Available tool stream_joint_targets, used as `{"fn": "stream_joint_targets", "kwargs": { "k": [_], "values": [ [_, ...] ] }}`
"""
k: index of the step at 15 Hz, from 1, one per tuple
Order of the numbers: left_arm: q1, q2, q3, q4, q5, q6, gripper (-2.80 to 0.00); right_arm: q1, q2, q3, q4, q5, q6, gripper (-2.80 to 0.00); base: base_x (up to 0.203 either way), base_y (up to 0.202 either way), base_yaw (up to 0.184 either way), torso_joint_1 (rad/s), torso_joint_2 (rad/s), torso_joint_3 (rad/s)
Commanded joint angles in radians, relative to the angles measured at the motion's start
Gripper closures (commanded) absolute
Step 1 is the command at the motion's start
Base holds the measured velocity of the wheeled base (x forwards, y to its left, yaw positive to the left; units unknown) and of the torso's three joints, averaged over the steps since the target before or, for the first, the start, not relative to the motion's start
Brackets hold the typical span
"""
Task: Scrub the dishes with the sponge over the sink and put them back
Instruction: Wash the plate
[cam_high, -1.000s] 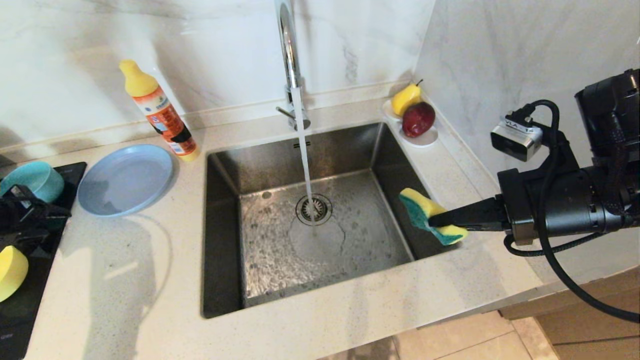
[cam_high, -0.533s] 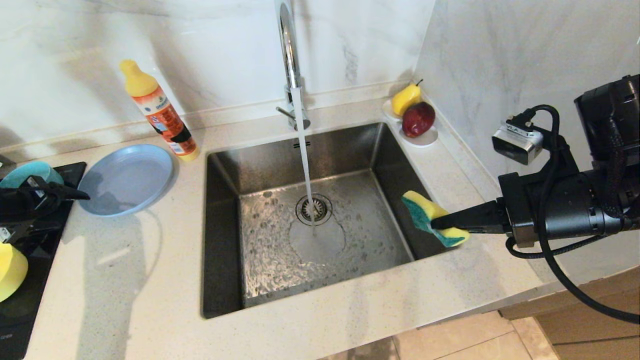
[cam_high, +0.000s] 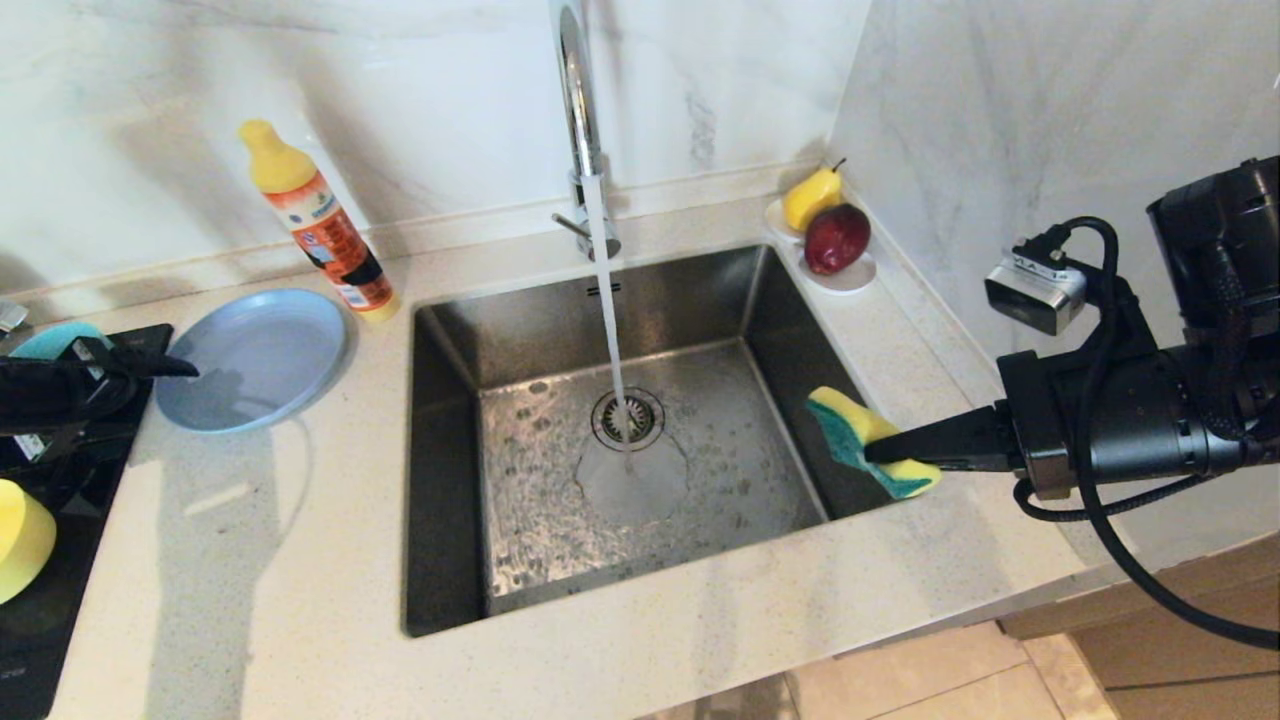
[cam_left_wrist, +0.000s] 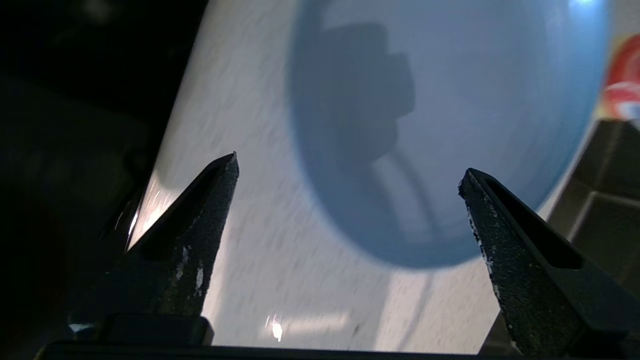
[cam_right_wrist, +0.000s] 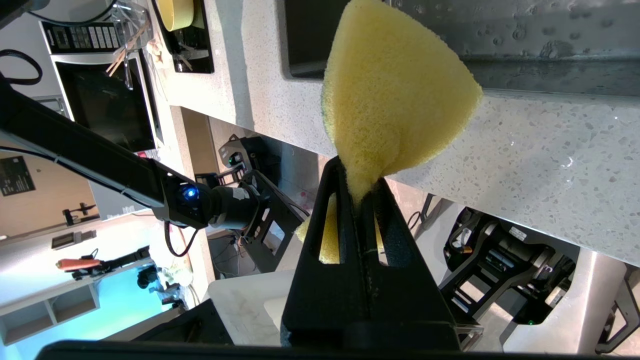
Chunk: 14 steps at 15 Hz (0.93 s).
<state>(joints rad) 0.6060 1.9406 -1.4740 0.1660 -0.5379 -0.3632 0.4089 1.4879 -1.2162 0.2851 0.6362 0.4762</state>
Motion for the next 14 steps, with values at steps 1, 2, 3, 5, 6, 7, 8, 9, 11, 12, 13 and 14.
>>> {"fn": "stream_joint_targets", "kwargs": {
  "k": [1, 2, 3, 5, 6, 7, 8, 9, 11, 12, 13, 14],
  "values": [
    [-0.004, 0.024, -0.005, -0.047, -0.012, -0.002, -2.8, 0.001, 0.003, 0.0, 0.002, 0.003, 0.002, 0.0, 0.0, 0.0, 0.0, 0.0, 0.0, 0.0],
    [-0.009, 0.028, -0.006, -0.059, -0.015, -0.002, -2.8, 0.001, 0.003, 0.001, 0.002, 0.003, 0.002, 0.0, 0.0, 0.0, 0.0, 0.0, 0.0, 0.0],
    [-0.017, 0.038, -0.006, -0.087, -0.021, -0.001, -2.8, 0.001, 0.003, 0.001, 0.001, 0.003, 0.002, 0.0, 0.0, 0.0, 0.0, 0.0, 0.0, 0.0],
    [-0.018, 0.043, 0.006, -0.094, -0.029, 0.016, -2.8, -0.001, 0.008, 0.003, 0.002, 0.003, 0.002, 0.0, 0.0, 0.0, 0.0, 0.0, 0.0, 0.0],
    [-0.018, 0.054, 0.005, -0.094, -0.03, 0.027, -2.8, -0.001, 0.008, 0.001, 0.002, 0.003, 0.001, 0.0, 0.0, 0.0, 0.0, 0.0, 0.0, 0.0],
    [-0.017, 0.064, 0.0, -0.094, -0.03, 0.045, -2.8, 0.0, 0.008, 0.001, 0.0, 0.003, 0.001, 0.0, 0.0, 0.0, 0.0, 0.0, 0.0, 0.0],
    [-0.017, 0.069, -0.008, -0.095, -0.031, 0.047, -2.8, 0.0, 0.009, 0.002, 0.001, 0.003, -0.009, 0.0, 0.0, 0.0, 0.0, 0.0, 0.0, 0.0],
    [-0.017, 0.067, -0.011, -0.103, -0.033, 0.046, -2.8, 0.001, 0.012, 0.007, 0.002, 0.003, -0.014, 0.0, 0.0, 0.0, 0.0, 0.0, 0.0, 0.0],
    [-0.018, 0.053, -0.009, -0.114, -0.053, 0.036, -2.8, 0.001, 0.017, 0.018, 0.002, 0.004, -0.014, 0.0, 0.0, 0.0, 0.0, 0.0, 0.0, 0.0],
    [-0.018, 0.049, -0.005, -0.114, -0.071, 0.037, -2.8, 0.001, 0.017, 0.024, 0.001, 0.005, -0.015, 0.0, 0.0, 0.0, 0.0, 0.0, 0.0, 0.0],
    [-0.019, 0.053, -0.003, -0.115, -0.082, 0.039, -2.8, 0.001, 0.018, 0.028, 0.0, 0.005, -0.016, 0.0, 0.0, 0.0, 0.0, 0.0, 0.0, 0.0],
    [-0.025, 0.057, -0.002, -0.115, -0.082, 0.042, -2.8, 0.001, 0.02, 0.029, -0.001, 0.005, -0.016, 0.0, 0.0, 0.0, 0.0, 0.0, 0.0, 0.0]
  ]
}}
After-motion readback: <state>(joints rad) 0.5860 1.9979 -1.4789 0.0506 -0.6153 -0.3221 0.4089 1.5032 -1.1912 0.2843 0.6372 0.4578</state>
